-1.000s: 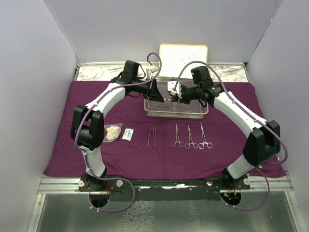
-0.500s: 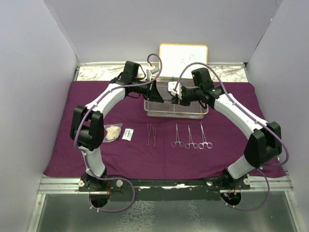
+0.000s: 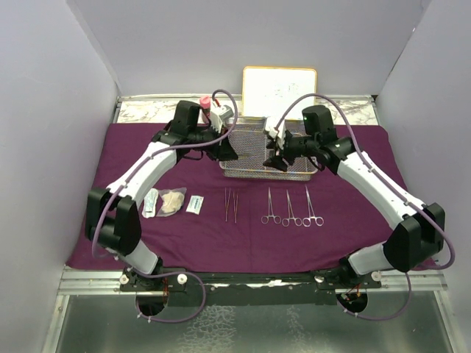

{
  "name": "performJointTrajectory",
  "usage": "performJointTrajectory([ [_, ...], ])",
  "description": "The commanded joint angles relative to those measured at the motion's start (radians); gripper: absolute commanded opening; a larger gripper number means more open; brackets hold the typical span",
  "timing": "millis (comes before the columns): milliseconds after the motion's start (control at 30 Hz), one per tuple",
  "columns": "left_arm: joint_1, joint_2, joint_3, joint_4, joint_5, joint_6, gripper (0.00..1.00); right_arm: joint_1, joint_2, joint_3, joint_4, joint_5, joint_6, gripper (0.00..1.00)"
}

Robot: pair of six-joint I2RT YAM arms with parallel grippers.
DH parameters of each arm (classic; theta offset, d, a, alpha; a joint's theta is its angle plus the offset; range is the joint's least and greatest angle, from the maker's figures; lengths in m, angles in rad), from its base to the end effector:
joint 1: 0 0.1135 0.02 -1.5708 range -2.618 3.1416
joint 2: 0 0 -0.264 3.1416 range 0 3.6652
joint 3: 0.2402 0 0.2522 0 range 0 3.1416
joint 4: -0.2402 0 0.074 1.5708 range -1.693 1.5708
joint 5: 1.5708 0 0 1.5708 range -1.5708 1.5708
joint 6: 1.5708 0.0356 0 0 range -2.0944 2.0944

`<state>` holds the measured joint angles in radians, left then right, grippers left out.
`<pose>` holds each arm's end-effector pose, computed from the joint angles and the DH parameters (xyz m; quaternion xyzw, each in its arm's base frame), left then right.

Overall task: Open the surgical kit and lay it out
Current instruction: Place the medical item in the surgical kit.

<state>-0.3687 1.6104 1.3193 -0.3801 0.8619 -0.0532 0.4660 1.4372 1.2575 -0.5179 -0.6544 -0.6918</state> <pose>0.3246 -0.1544 0.3040 0.3079 0.7795 -0.4506 0.3075 0.2716 0.1609 0.3247 -0.5832 0.6440 0.2443 0.4307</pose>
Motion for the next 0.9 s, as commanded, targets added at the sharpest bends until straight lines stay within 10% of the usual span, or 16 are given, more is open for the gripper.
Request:
performJointTrajectory([
  [0, -0.010, -0.137, -0.073, 0.057, -0.195, 0.094, 0.00, 0.006, -0.016, 0.012, 0.112, 0.052, 0.360, 0.58],
  [400, -0.010, -0.313, -0.238, 0.147, -0.252, 0.279, 0.00, 0.006, 0.113, 0.114, 0.193, 0.064, 0.936, 0.60],
  [867, -0.010, -0.332, -0.250, 0.148, -0.203, 0.314, 0.00, -0.031, 0.305, 0.144, 0.285, -0.126, 1.207, 0.54],
])
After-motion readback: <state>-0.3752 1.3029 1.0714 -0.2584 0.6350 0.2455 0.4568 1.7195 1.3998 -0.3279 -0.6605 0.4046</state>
